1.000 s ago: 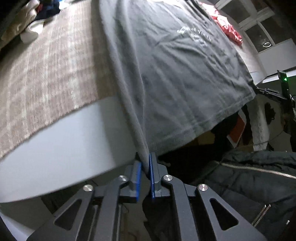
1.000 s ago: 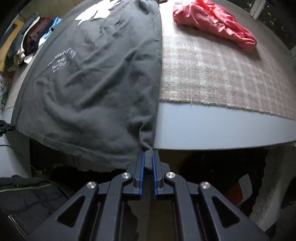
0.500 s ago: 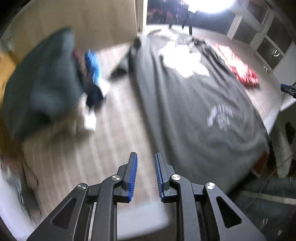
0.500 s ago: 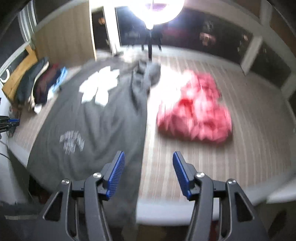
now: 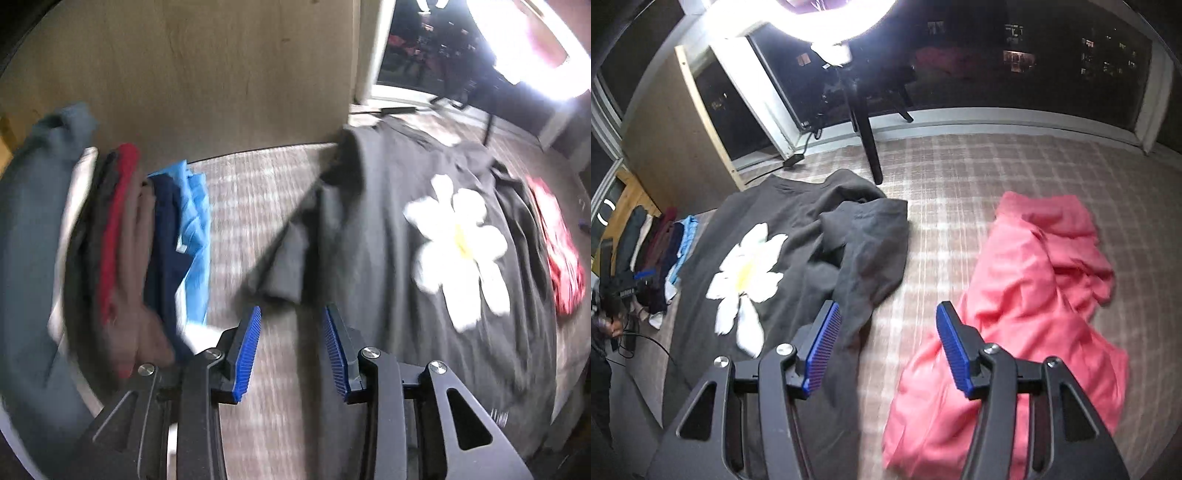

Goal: Fold clothes

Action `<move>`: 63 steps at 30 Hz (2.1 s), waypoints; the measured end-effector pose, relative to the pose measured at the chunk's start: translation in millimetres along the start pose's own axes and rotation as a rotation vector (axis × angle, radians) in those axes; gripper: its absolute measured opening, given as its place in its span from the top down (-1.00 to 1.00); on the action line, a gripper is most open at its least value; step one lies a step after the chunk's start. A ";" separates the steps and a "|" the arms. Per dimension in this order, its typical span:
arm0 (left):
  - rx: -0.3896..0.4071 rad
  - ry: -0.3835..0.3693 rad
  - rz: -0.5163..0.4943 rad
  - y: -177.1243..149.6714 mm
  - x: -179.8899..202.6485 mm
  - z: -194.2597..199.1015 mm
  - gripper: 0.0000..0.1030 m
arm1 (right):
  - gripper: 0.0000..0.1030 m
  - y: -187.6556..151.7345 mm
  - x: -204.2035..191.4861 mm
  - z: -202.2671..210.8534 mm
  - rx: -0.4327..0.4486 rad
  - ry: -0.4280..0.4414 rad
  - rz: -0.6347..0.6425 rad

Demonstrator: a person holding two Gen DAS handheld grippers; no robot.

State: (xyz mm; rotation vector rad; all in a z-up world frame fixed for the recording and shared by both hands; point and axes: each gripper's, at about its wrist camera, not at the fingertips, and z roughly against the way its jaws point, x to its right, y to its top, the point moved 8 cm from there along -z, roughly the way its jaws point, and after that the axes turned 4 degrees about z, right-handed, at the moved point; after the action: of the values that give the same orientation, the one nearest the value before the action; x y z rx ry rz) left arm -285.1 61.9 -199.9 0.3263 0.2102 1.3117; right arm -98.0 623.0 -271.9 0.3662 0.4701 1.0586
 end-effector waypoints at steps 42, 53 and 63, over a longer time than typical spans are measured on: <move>-0.004 0.290 -0.034 24.7 -75.0 -7.5 0.43 | 0.39 25.7 93.1 -62.6 -0.099 -0.484 -0.029; 0.096 0.137 -0.062 61.6 -34.3 20.7 0.23 | -0.32 86.3 42.4 -93.4 0.005 -0.143 0.149; -0.046 0.061 -0.092 72.5 8.8 -75.4 0.23 | -0.12 77.9 52.1 -164.2 -0.107 -0.102 0.122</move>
State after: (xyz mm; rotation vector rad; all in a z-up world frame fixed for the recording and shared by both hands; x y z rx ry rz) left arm -374.1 95.1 -244.7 0.2349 0.2433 1.2347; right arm -222.1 714.6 -381.3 0.3560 0.3014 1.1725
